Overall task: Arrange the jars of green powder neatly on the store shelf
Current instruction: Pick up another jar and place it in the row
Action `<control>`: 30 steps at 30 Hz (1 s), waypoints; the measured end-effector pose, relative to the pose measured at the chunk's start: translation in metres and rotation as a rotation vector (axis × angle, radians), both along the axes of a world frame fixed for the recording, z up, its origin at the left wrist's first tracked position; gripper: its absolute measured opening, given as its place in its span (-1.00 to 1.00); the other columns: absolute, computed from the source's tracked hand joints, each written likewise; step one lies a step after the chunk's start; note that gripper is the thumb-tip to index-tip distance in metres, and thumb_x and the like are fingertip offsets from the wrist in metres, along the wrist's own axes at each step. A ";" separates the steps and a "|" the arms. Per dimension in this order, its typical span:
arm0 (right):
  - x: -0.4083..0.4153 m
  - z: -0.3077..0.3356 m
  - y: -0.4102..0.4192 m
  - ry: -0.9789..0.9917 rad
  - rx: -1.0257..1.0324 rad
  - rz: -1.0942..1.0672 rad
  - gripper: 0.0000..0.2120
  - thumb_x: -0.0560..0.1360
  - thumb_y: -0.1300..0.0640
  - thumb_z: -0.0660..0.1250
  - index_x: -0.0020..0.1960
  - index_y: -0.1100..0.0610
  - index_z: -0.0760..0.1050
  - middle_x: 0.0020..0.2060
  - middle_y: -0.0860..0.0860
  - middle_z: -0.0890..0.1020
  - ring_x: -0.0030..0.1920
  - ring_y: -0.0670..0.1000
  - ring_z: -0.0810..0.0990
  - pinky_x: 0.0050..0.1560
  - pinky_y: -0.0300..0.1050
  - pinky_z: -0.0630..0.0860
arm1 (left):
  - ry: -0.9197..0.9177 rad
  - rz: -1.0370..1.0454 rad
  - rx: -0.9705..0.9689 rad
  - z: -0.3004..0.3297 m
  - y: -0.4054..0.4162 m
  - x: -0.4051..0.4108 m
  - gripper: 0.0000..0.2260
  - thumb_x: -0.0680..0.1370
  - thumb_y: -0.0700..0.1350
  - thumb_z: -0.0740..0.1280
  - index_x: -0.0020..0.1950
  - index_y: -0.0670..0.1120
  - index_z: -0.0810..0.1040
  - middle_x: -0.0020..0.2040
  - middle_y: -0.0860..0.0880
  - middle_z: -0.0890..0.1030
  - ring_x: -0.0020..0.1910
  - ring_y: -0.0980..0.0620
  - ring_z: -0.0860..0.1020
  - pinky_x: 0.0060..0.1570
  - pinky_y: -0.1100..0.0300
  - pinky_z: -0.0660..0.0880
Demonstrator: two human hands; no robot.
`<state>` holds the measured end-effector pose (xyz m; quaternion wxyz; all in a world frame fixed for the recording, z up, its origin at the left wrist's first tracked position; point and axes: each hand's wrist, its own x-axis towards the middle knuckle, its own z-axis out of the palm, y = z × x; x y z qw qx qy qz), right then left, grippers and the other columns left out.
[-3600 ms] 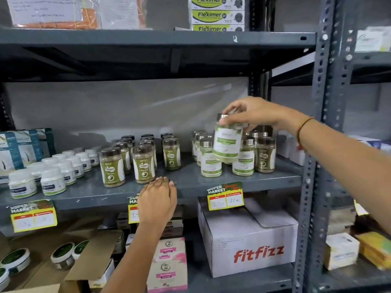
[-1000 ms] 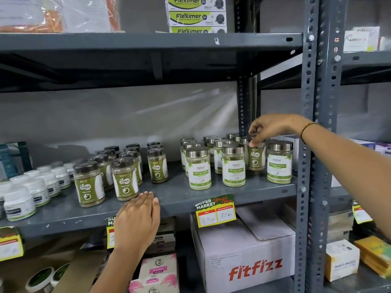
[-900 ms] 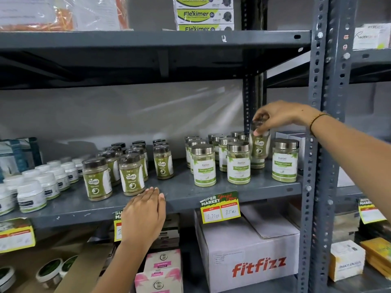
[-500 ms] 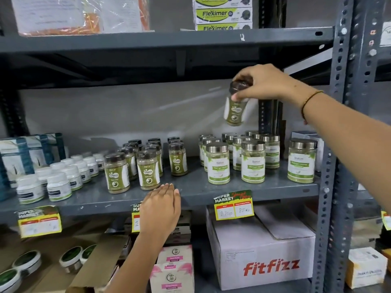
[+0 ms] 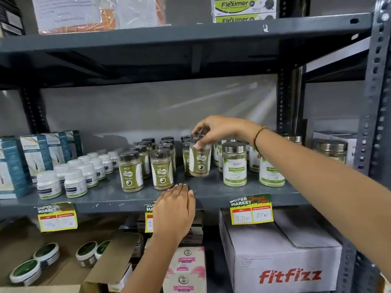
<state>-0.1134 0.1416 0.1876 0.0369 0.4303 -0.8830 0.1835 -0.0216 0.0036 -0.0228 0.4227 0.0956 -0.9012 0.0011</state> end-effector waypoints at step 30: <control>0.000 -0.027 -0.013 -0.013 -0.075 -0.024 -0.41 0.47 -0.04 0.47 0.43 0.06 0.41 0.33 0.04 0.53 0.22 0.07 0.57 0.16 -0.07 0.58 | -0.058 0.014 -0.004 0.001 -0.002 0.000 -0.60 0.60 0.02 0.07 0.13 -0.14 0.63 0.09 -0.08 0.66 0.11 -0.01 0.60 0.15 0.09 0.46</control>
